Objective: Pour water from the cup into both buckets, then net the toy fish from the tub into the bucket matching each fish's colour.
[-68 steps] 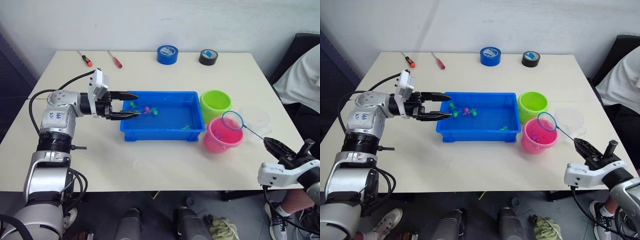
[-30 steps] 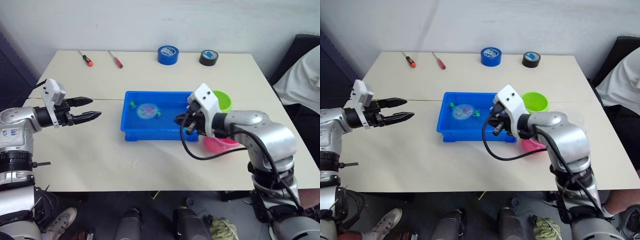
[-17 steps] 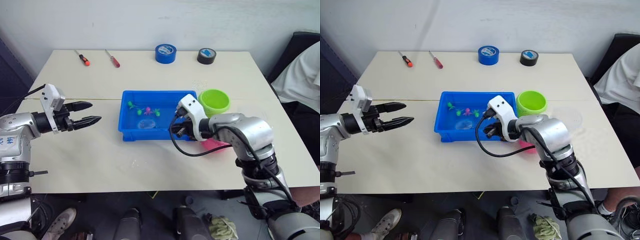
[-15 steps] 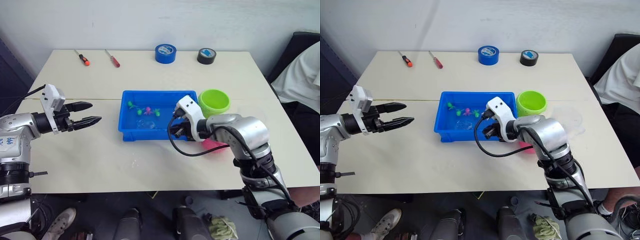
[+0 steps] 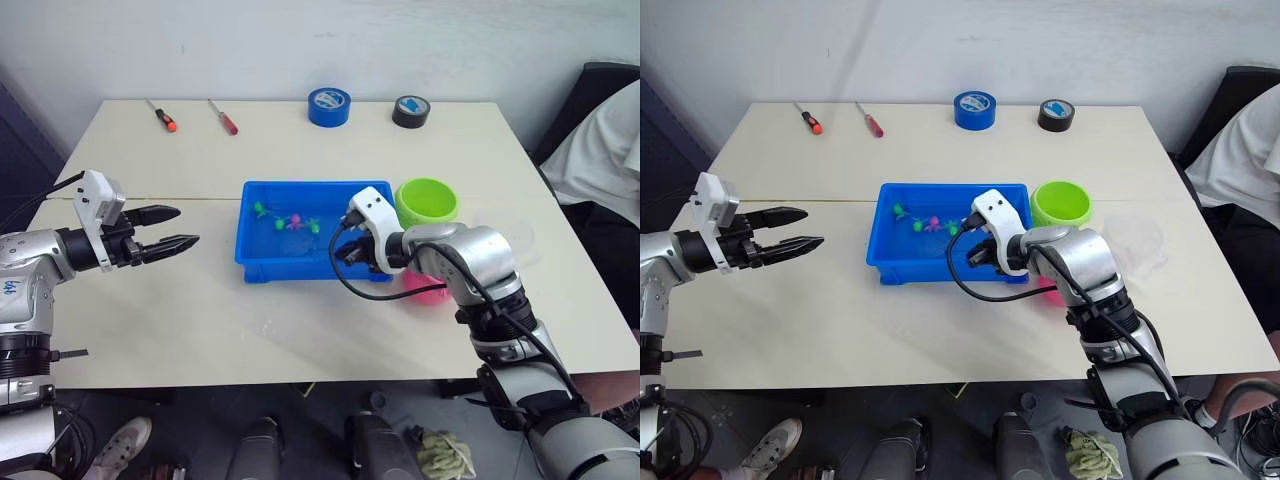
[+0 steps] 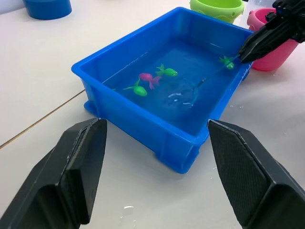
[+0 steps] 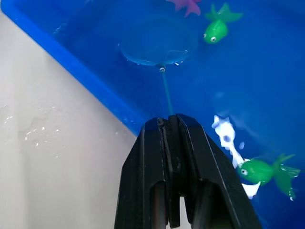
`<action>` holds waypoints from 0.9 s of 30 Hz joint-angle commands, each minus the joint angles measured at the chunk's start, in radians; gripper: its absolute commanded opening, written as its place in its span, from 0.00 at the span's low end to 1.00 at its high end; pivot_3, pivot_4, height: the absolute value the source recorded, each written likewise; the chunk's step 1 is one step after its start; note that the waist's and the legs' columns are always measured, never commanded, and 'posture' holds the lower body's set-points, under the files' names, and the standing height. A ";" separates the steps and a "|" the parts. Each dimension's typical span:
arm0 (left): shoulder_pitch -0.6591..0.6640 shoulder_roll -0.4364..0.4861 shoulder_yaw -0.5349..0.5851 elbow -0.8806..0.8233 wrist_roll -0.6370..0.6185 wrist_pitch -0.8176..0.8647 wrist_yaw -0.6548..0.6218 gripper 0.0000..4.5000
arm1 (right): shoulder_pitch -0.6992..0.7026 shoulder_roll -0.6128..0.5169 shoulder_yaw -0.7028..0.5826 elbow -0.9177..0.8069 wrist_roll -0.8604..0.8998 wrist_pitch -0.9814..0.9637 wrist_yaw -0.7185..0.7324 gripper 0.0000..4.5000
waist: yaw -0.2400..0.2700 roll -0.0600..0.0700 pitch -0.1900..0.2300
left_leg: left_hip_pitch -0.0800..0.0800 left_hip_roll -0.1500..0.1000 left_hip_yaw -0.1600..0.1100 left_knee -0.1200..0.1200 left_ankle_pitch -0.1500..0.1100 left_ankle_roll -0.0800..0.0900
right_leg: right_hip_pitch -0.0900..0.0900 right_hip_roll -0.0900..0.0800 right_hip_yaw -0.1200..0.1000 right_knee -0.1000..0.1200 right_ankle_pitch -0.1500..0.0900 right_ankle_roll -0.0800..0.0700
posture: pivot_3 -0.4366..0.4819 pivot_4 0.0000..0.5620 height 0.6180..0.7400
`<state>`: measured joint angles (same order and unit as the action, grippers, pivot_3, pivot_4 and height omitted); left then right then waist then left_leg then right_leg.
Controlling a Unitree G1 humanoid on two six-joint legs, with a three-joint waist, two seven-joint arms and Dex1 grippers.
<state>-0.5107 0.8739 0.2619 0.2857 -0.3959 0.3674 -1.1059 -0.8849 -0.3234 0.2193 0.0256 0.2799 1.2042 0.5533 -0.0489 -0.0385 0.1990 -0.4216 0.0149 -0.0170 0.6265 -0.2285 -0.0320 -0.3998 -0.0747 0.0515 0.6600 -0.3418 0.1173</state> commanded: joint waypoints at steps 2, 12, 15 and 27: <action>0.002 0.028 0.041 -0.036 -0.024 0.003 0.007 0.82 | -0.031 0.020 -0.018 0.026 -0.010 -0.053 -0.019 0.00 | -0.006 0.000 0.000 | 0.000 0.000 0.000 0.000 0.000 0.000 | 0.000 0.000 0.000 0.000 0.000 0.000 | 0.48 0.27 0.95; 0.024 0.038 0.054 -0.060 -0.035 0.016 0.015 0.82 | -0.056 0.062 -0.035 0.100 -0.015 -0.115 -0.046 0.00 | -0.008 0.000 0.000 | 0.000 0.000 0.001 -0.002 0.000 0.000 | -0.002 0.000 0.001 0.000 0.000 0.000 | 0.48 0.27 0.95; 0.028 0.041 0.059 -0.069 -0.036 0.024 0.017 0.82 | -0.066 0.069 -0.041 0.110 -0.016 -0.133 -0.050 0.00 | -0.008 0.000 0.000 | 0.000 0.000 0.002 -0.003 0.000 0.000 | -0.002 0.000 0.002 -0.001 0.000 0.000 | 0.48 0.27 0.95; 0.006 0.030 0.049 -0.071 -0.032 0.031 0.022 0.82 | -0.063 0.027 -0.011 0.071 -0.028 -0.137 -0.026 0.00 | -0.008 0.000 0.000 | -0.001 0.000 0.003 -0.005 0.000 0.000 | -0.005 0.000 0.003 -0.001 0.000 0.000 | 0.48 0.27 0.95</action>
<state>-0.4882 0.8868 0.2943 0.2429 -0.4097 0.4037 -1.0849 -0.9355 -0.2857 0.2044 0.1431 0.2567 1.0881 0.5164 -0.0566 -0.0385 0.1991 -0.4226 0.0148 -0.0138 0.6214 -0.2283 -0.0323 -0.4050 -0.0749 0.0547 0.6594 -0.3418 0.1173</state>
